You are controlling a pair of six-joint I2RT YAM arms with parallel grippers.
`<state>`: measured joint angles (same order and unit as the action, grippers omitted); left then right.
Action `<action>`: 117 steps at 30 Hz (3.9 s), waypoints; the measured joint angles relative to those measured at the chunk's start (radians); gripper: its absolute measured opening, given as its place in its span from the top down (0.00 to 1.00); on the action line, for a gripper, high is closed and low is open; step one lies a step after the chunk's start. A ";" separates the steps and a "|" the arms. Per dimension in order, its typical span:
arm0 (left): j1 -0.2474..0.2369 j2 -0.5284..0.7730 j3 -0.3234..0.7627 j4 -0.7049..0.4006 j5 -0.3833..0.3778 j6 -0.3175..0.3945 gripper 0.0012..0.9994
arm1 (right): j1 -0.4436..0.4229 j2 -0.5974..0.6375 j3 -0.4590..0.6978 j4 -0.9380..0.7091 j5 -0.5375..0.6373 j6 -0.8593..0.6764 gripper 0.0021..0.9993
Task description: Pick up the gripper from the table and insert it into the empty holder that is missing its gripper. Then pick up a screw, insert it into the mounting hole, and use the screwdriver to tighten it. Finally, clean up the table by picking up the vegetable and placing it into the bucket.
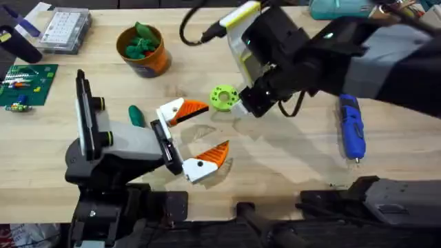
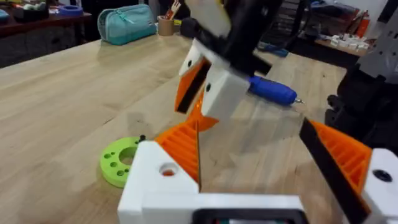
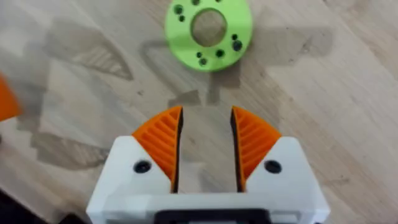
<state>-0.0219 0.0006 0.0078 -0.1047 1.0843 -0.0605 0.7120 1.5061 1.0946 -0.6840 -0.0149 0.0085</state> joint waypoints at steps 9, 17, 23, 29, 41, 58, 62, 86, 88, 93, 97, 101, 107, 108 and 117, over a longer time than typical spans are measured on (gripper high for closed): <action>0.000 0.000 0.000 0.000 0.000 0.000 0.01 | -0.001 0.073 -0.011 0.141 0.062 0.012 0.57; 0.000 0.000 0.000 0.000 0.000 0.000 0.01 | -0.001 0.081 -0.011 0.229 0.073 0.006 0.57; 0.000 0.000 0.000 0.000 0.000 0.000 0.01 | -0.001 0.126 -0.011 0.268 0.075 0.006 0.57; 0.000 0.000 0.000 0.000 0.000 0.000 0.01 | -0.001 0.202 -0.011 0.268 0.075 0.006 0.57; 0.000 0.000 0.000 0.000 0.000 0.000 0.01 | -0.001 0.211 -0.011 0.309 0.075 0.006 0.57; 0.000 0.000 0.000 0.000 0.000 0.000 0.01 | -0.010 0.212 -0.011 0.302 0.075 -0.001 0.73; 0.000 0.000 0.000 0.000 0.000 0.000 0.01 | -0.014 0.212 -0.011 0.302 0.078 -0.002 0.98; 0.000 0.000 0.000 0.000 0.000 0.000 0.01 | -0.015 0.178 0.052 0.143 0.068 -0.002 1.00; 0.000 0.000 0.000 0.000 0.000 0.000 0.01 | -0.015 0.154 0.081 0.109 0.054 -0.002 1.00; 0.000 0.000 0.000 0.000 0.000 0.000 0.01 | -0.015 0.090 0.151 0.055 0.022 -0.002 1.00; 0.000 0.000 0.000 0.000 0.000 0.000 0.01 | -0.015 0.050 0.194 0.004 0.014 -0.002 1.00; 0.000 0.000 0.000 0.000 0.000 0.000 0.01 | -0.015 0.020 0.233 -0.059 0.010 -0.009 1.00; 0.000 0.000 0.000 0.000 0.000 0.000 0.01 | -0.015 0.009 0.333 -0.172 -0.008 -0.034 1.00; 0.000 0.000 0.000 0.000 0.000 0.000 0.01 | -0.015 0.009 0.351 -0.185 -0.020 -0.038 1.00; 0.000 0.000 0.000 0.000 0.000 0.000 0.01 | 0.048 0.009 0.488 -0.258 -0.080 -0.061 1.00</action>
<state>-0.0219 0.0006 0.0078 -0.1047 1.0843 -0.0605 0.7598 1.5154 1.5827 -0.9417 -0.0954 -0.0526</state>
